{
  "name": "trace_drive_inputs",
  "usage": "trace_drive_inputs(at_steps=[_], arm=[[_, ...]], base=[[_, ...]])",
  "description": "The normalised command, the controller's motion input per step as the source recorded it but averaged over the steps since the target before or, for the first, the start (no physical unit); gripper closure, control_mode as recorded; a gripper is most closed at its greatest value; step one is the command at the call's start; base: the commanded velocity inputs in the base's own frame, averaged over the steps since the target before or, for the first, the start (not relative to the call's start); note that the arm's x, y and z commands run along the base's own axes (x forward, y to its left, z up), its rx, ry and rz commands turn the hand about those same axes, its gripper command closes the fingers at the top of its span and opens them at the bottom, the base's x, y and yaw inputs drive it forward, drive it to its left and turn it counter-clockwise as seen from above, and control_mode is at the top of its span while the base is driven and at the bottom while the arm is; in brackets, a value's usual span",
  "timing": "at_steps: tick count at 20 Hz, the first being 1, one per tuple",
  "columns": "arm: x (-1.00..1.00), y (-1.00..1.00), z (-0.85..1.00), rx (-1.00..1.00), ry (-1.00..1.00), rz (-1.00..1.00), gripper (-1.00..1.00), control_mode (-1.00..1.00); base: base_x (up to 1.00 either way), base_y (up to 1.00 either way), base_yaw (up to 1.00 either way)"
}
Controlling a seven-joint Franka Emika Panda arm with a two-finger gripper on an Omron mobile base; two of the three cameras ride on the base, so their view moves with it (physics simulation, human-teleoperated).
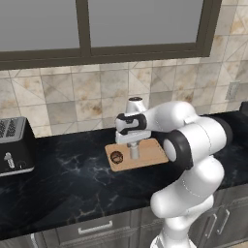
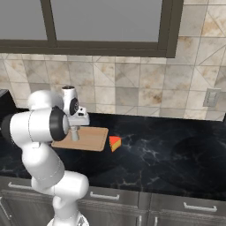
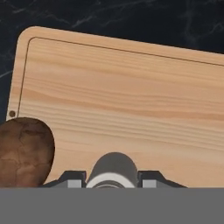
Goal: Retrieve the reheated potato from the microwave, then place the potato, cheese, and condiment on the cutting board.
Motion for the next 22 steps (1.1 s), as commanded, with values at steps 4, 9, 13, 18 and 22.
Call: trace_drive_inputs(at_steps=[4,9,13,18,22], arm=[[0.11,0.0,-0.12,0.03,-0.01,0.0,1.0,-1.0],[0.16,0.0,-0.07,0.05,-0.05,0.0,1.0,-1.0],[0.15,0.0,-0.12,0.02,-0.09,0.0,1.0,-1.0],[0.03,0.02,-0.17,0.03,-0.1,0.0,1.0,-1.0],[0.01,0.02,-0.15,0.04,-0.13,0.0,1.0,-1.0]], base=[[0.0,0.0,0.0],[0.0,0.0,0.0],[0.0,0.0,0.0],[0.0,0.0,0.0],[0.0,0.0,0.0]])
